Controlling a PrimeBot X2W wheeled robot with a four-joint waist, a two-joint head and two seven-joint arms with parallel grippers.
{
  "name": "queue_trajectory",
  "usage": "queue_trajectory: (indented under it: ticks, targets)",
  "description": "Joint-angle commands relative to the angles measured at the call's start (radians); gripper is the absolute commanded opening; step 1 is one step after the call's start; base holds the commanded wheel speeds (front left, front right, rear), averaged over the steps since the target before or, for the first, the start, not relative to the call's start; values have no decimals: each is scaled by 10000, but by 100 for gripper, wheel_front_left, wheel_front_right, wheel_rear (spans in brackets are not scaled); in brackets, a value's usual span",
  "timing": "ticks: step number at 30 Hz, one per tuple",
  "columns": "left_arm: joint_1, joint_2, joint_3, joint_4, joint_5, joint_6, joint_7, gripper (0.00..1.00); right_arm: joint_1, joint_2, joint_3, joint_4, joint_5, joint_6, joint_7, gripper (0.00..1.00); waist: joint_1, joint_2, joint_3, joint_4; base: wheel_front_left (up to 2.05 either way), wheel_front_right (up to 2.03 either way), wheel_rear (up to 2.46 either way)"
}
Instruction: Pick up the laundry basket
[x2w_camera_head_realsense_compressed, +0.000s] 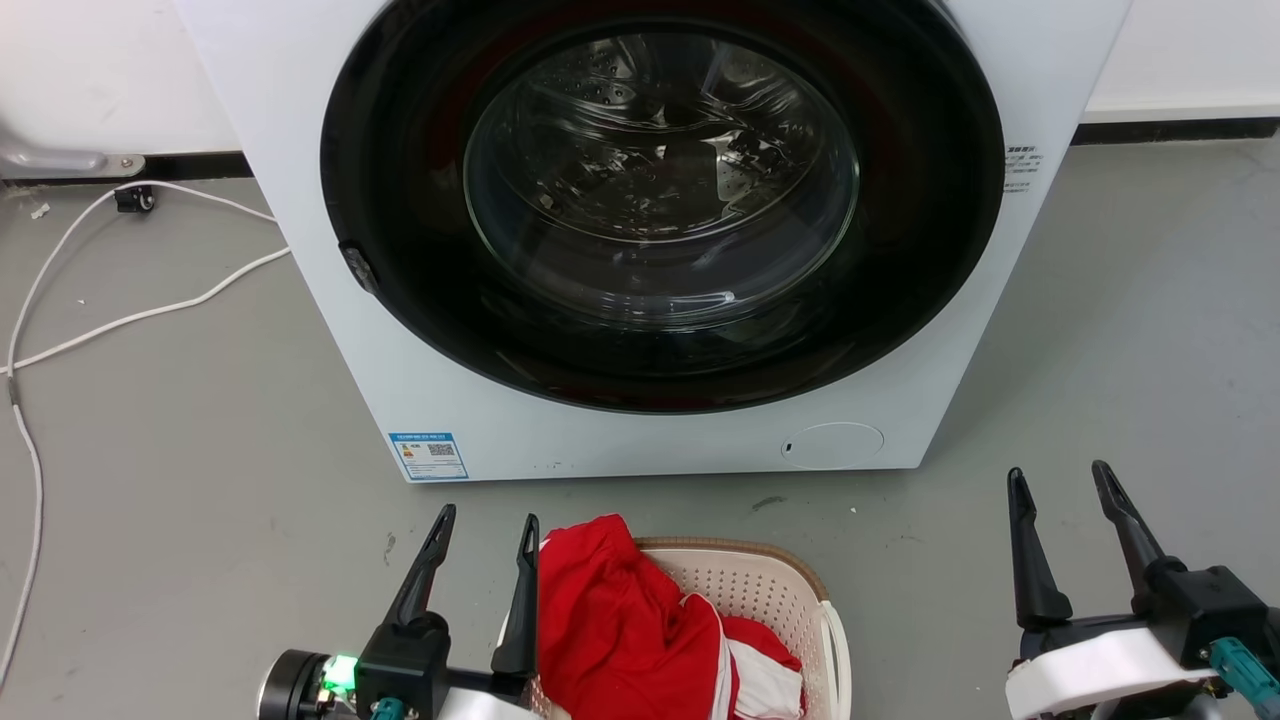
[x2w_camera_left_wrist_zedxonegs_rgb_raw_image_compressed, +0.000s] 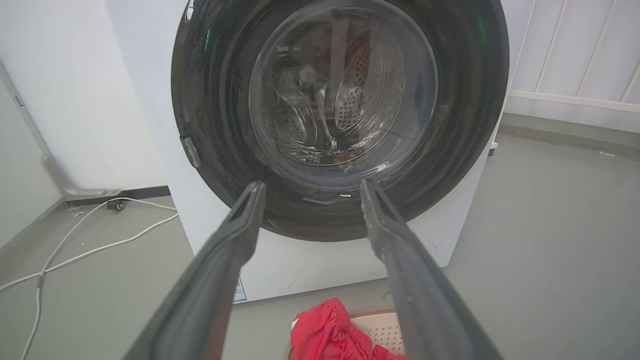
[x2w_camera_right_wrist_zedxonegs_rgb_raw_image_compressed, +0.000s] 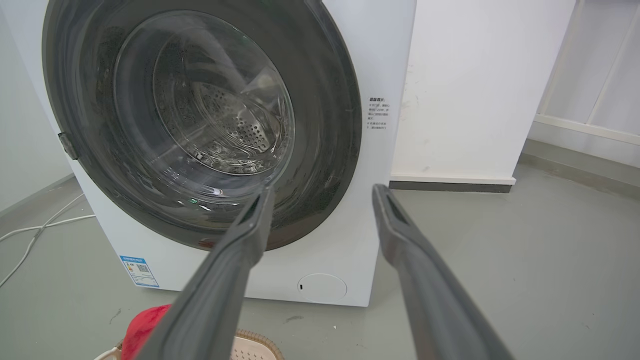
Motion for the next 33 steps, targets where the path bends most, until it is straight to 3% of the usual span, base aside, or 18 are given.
queue_trajectory:
  ticks: [1,15,33]
  targets:
    - [144,-30,45,2,108,-50,-100,100,62,13,-17,11,2,-3,-75,100,0,0,10,-3,0,0,0]
    - [218,-360,558,422,172,-628,-151,100,-81,10,238,649,538,-3,-144,100,0,0,103,-15,0,0,0]
    - [130,-464,765,611,170,-778,-151,100,-192,10,160,666,572,-3,-144,100,0,0,255,-12,0,0,0]
